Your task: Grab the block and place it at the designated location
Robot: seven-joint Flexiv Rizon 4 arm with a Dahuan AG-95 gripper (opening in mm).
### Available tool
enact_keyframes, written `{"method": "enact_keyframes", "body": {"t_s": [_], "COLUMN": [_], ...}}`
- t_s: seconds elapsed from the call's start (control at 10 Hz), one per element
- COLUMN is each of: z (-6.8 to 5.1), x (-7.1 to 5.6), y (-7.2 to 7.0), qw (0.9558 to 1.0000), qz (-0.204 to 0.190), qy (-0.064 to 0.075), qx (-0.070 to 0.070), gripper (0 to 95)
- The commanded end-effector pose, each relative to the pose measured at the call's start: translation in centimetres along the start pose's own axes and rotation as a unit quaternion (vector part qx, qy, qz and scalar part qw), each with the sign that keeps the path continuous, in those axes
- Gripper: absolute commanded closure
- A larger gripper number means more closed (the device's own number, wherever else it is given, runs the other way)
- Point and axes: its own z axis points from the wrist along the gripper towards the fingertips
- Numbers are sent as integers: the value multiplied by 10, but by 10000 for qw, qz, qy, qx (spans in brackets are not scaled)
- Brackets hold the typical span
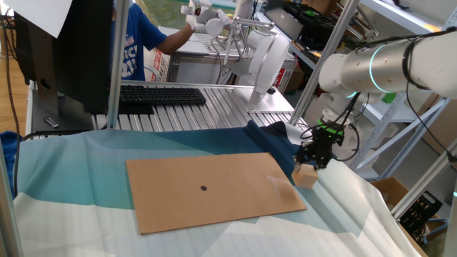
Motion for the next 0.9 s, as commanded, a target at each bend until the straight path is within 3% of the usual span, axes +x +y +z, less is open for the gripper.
{"method": "enact_keyframes", "body": {"t_s": [0.1, 0.6, 0.9], "z": [-1, -1, -1], "x": [0, 0, 0], "y": [0, 0, 0], "qw": [9999, 9995, 9993], "qz": [117, 297, 383], "qy": [3, -64, 8], "qx": [-9, -26, -32], "gripper": [950, 950, 950]}}
